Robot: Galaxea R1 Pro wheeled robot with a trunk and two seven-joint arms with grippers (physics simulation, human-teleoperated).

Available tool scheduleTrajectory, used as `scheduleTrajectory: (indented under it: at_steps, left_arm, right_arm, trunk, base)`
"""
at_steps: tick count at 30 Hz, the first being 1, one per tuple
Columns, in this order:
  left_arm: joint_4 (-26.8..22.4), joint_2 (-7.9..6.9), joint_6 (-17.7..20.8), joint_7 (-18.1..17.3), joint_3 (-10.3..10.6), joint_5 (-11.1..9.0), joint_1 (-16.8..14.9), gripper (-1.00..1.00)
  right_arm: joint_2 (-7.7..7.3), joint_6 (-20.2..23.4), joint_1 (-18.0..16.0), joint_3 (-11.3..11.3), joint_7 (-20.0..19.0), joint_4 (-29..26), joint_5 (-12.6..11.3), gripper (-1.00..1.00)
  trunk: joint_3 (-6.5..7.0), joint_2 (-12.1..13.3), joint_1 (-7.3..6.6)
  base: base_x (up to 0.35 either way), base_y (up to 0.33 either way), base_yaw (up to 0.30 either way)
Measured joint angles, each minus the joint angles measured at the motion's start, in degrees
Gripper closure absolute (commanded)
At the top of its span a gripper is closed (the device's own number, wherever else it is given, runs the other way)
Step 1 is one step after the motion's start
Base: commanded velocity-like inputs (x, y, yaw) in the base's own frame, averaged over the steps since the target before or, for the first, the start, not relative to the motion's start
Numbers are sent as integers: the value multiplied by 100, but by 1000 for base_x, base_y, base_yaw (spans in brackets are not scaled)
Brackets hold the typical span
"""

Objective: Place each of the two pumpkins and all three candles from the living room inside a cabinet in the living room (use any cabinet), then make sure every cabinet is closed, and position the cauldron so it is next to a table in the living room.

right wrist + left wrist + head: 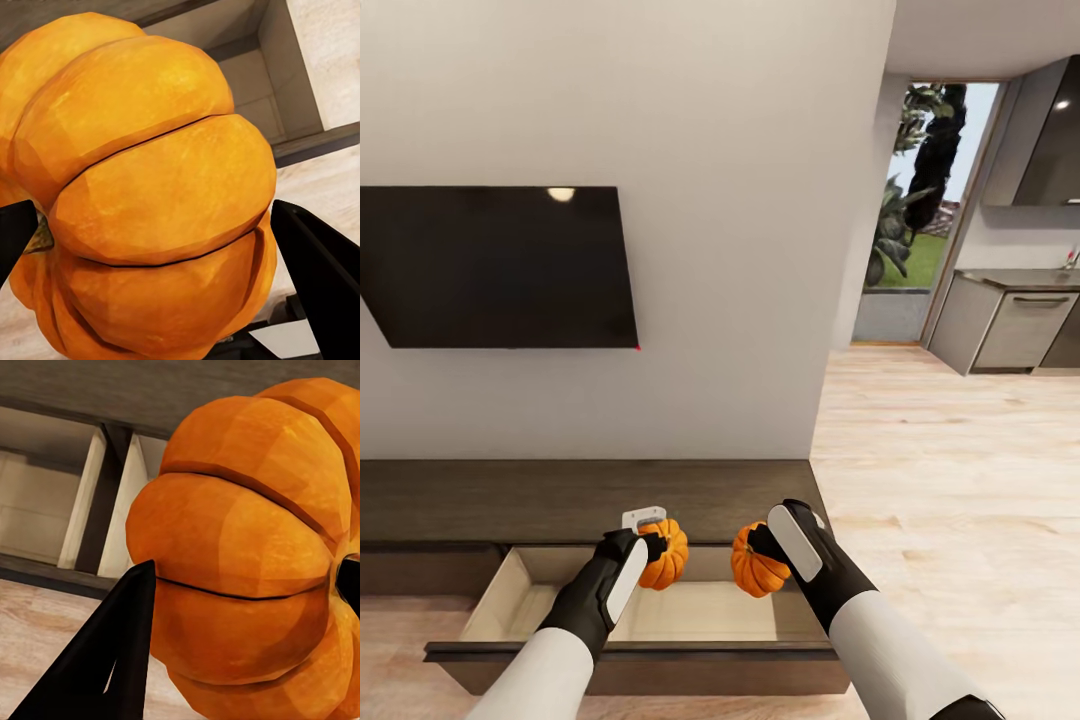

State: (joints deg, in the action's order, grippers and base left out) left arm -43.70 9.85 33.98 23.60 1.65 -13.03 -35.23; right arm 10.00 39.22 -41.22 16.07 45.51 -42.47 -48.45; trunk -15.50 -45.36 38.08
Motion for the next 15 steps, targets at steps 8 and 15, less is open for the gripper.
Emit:
scheduleTrajectory:
  at_steps: [8, 15]
  left_arm:
    - [10, 0, 0, -3, 0, 1, -1, 100]
    - [11, 0, 0, -4, 0, 2, -1, 100]
  right_arm:
    - [0, -7, 0, 4, 0, 0, -1, 100]
    - [0, -8, 0, 8, 0, -8, 0, 100]
  trunk:
    - [-144, -321, 176]
    - [-269, -602, 329]
  base:
    - [0, 0, 0]
    - [0, 0, 0]
